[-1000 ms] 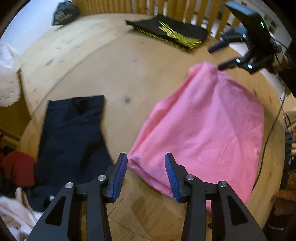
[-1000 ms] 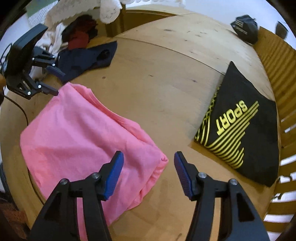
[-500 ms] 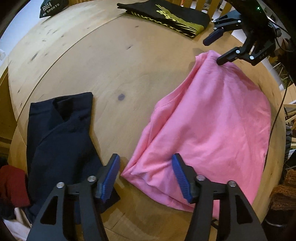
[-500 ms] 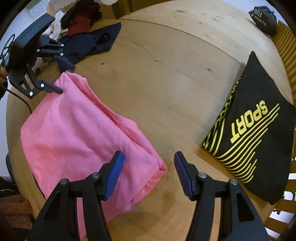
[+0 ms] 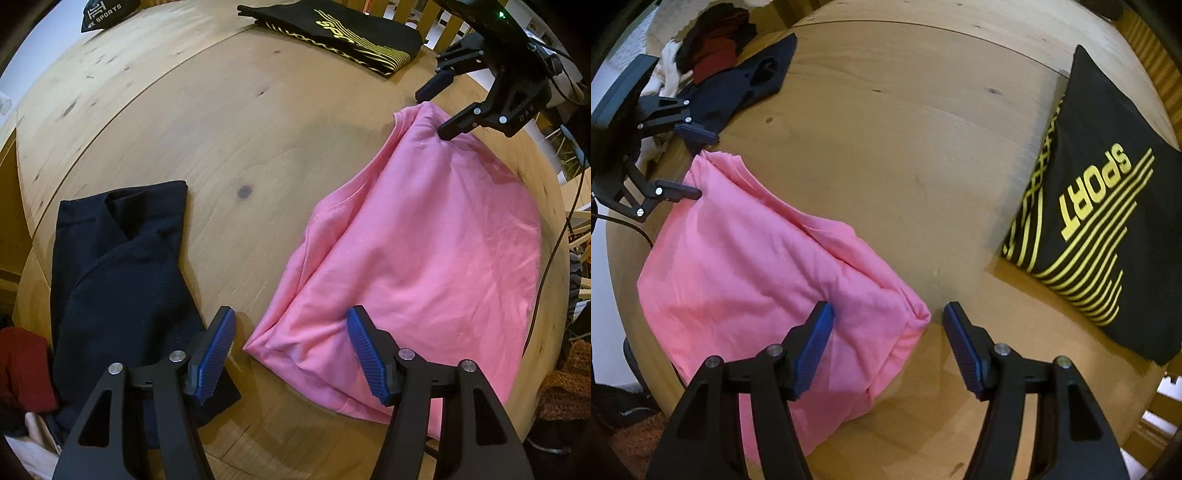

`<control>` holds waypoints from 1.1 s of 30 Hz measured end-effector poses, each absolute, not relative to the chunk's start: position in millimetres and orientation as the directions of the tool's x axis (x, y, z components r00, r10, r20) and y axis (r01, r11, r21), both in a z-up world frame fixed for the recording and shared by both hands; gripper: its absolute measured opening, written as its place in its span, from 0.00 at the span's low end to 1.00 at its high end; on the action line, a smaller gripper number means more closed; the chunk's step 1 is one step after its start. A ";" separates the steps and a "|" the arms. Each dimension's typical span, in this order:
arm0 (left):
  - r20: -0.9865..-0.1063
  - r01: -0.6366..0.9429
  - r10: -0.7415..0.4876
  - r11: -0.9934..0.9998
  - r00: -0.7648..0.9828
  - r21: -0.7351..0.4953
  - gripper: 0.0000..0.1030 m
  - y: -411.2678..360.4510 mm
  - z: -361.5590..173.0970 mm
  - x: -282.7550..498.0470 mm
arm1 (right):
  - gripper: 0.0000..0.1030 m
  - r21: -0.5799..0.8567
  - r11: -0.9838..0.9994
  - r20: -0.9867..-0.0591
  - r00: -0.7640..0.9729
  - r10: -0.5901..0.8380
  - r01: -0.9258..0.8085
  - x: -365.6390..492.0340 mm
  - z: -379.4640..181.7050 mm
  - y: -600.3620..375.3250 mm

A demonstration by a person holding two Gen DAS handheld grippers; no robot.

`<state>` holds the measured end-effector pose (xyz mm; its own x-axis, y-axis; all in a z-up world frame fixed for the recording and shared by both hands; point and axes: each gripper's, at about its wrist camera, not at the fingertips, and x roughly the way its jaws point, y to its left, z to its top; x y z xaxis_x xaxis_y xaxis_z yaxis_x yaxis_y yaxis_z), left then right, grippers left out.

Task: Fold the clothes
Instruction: 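Grasp the pink shirt edges with both grippers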

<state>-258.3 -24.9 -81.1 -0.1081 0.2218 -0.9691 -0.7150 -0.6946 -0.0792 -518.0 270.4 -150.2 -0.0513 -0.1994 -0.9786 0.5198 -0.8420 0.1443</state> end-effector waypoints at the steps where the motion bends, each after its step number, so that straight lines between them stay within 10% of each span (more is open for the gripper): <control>1: -0.969 -0.714 0.219 -0.696 -0.111 -0.076 0.60 -24.7 -81.3 -258.3 | 0.60 0.141 -0.846 -0.979 -0.055 -0.196 0.515 -516.5 -150.5 270.0; 13: -0.963 -0.759 0.256 -0.642 -0.081 -0.107 0.35 -52.6 -91.2 -304.4 | 0.56 0.123 -0.859 -0.969 -0.127 -0.212 0.498 -499.0 -153.0 271.0; 17: -0.955 -0.750 0.285 -0.648 -0.083 -0.128 0.34 -63.7 -93.7 -316.6 | 0.18 0.235 -0.839 -0.949 -0.070 -0.307 0.491 -496.7 -154.8 271.8; 23: -0.942 -0.734 0.324 -0.661 -0.090 -0.157 0.12 -77.6 -98.2 -335.3 | 0.15 0.269 -0.830 -0.933 -0.082 -0.350 0.489 -496.4 -158.2 275.9; 33: -0.922 -0.703 0.378 -0.678 -0.085 -0.213 0.10 -95.2 -90.0 -358.7 | 0.11 0.196 -0.826 -0.930 -0.168 -0.328 0.528 -502.7 -138.8 255.9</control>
<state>-358.7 -95.2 -90.0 -0.0850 0.3779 -0.9219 -0.7032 -0.6782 -0.2132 -502.7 255.9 -138.8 -0.1677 -0.3283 -0.9296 0.5284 -0.8260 0.1964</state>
